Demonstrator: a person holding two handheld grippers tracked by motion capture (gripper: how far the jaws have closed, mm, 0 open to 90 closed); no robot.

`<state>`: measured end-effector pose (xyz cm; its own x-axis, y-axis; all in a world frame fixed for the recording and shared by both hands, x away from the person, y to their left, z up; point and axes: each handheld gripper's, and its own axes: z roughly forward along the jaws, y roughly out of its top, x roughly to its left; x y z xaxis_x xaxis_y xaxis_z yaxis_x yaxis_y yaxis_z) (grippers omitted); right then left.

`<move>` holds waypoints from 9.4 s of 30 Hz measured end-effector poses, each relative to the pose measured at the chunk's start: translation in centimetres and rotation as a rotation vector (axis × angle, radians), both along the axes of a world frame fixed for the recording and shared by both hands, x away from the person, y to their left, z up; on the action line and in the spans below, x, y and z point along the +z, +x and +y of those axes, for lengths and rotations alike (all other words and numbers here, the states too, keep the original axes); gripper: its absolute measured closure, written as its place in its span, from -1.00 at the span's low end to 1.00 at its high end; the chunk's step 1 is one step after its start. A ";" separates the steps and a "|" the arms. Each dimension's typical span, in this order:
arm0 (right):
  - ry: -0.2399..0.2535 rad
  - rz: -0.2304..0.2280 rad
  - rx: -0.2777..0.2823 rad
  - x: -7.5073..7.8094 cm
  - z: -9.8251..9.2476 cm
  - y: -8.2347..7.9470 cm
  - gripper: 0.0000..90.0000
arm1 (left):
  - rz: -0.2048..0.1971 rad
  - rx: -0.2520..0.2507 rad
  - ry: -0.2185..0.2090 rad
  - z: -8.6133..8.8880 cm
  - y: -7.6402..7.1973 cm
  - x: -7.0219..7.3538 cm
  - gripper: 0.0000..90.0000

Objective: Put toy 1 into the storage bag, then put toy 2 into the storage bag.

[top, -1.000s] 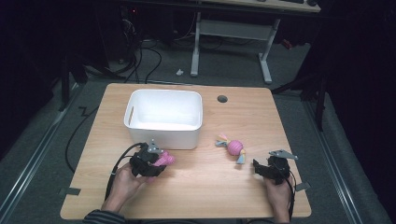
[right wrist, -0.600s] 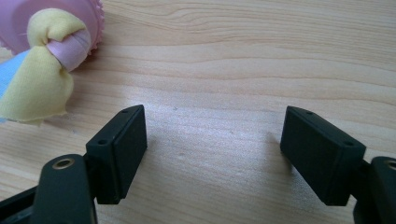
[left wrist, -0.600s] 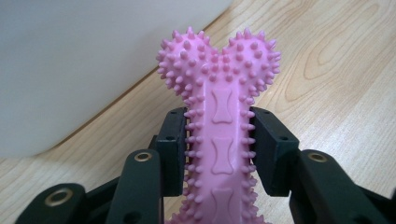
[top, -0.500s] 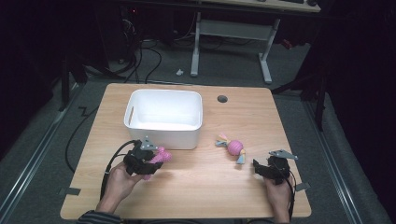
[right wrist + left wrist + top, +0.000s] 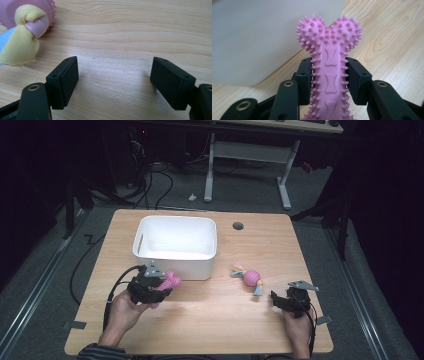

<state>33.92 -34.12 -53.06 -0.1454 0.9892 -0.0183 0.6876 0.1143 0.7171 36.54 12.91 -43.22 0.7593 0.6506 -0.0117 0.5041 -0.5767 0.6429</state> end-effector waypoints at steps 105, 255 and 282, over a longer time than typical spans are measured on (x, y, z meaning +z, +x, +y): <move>0.000 -0.001 0.010 0.0 0.0 0.0 -0.49 | -0.047 0.071 -0.013 -4.1 12.4 6.2 0.30; -0.003 0.003 0.013 0.0 0.1 -0.1 -0.49 | -0.031 0.280 -0.188 3.5 1.2 -7.3 -0.33; 0.000 0.000 0.019 0.0 0.1 0.0 -0.49 | -0.070 0.266 -0.065 1.6 1.9 -9.9 -0.35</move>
<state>33.90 -33.98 -53.05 -0.1641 0.9863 -0.0186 0.6854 0.1276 0.7169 38.43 14.56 -53.17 0.5622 0.8269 -0.0134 0.5854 -0.3865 0.7127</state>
